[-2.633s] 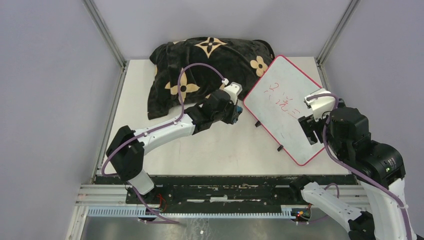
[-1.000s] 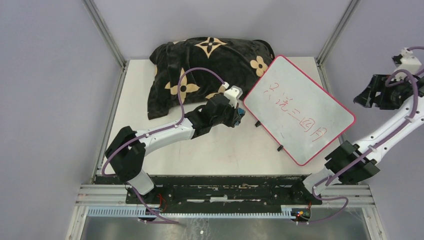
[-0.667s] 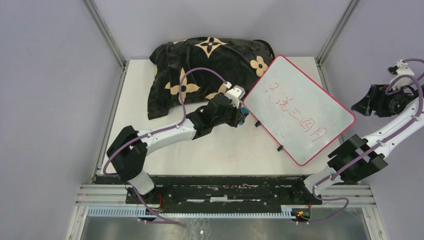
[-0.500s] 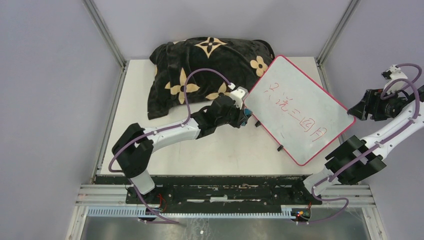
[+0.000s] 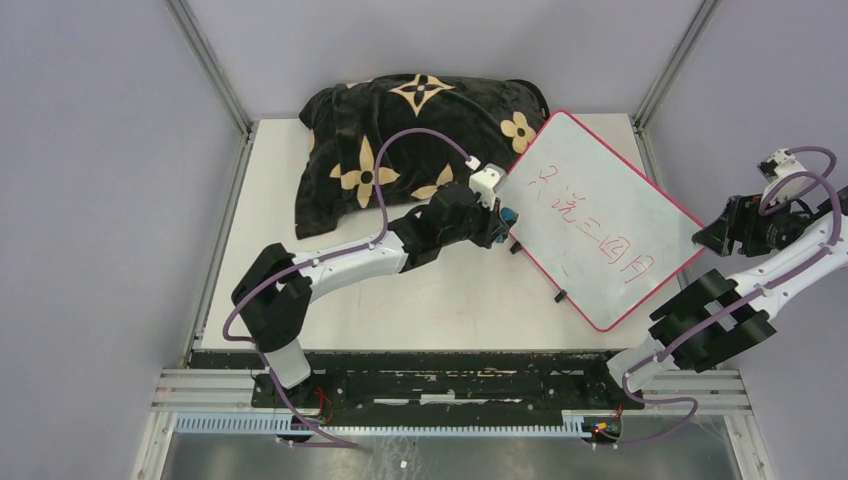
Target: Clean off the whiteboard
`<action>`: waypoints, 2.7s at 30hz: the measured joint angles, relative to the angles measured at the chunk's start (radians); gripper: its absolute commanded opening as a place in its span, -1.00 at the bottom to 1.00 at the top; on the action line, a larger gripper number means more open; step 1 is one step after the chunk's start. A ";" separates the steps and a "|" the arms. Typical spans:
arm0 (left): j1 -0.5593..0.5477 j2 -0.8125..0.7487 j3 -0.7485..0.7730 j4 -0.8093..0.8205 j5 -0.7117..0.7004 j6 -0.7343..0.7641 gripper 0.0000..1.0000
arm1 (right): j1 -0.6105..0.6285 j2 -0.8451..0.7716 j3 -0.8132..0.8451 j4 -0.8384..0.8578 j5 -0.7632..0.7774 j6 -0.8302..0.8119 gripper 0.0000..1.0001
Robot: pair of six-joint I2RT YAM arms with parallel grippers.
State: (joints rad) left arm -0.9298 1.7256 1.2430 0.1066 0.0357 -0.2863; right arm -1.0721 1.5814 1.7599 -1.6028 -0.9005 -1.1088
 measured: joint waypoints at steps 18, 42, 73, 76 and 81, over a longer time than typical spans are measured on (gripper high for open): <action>-0.016 0.119 0.178 -0.001 0.002 0.048 -0.94 | -0.002 0.000 -0.121 -0.002 -0.066 -0.093 0.40; -0.016 0.283 0.415 -0.041 0.005 0.107 -0.94 | -0.002 0.007 -0.155 -0.002 -0.117 -0.109 -0.26; 0.119 0.517 0.731 -0.079 0.023 0.227 -0.94 | -0.003 0.022 -0.156 -0.003 -0.134 -0.087 -0.99; 0.123 0.581 0.801 -0.067 0.031 0.243 -0.94 | -0.003 0.022 -0.158 -0.003 -0.134 -0.092 -0.99; 0.116 0.673 0.878 -0.029 0.061 0.251 -0.94 | -0.003 0.022 -0.159 -0.003 -0.134 -0.097 -0.99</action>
State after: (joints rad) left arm -0.8139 2.3989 2.1208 0.0772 0.0963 -0.0353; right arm -1.0752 1.6035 1.6012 -1.6058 -1.0348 -1.2057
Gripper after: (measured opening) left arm 0.136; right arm 0.233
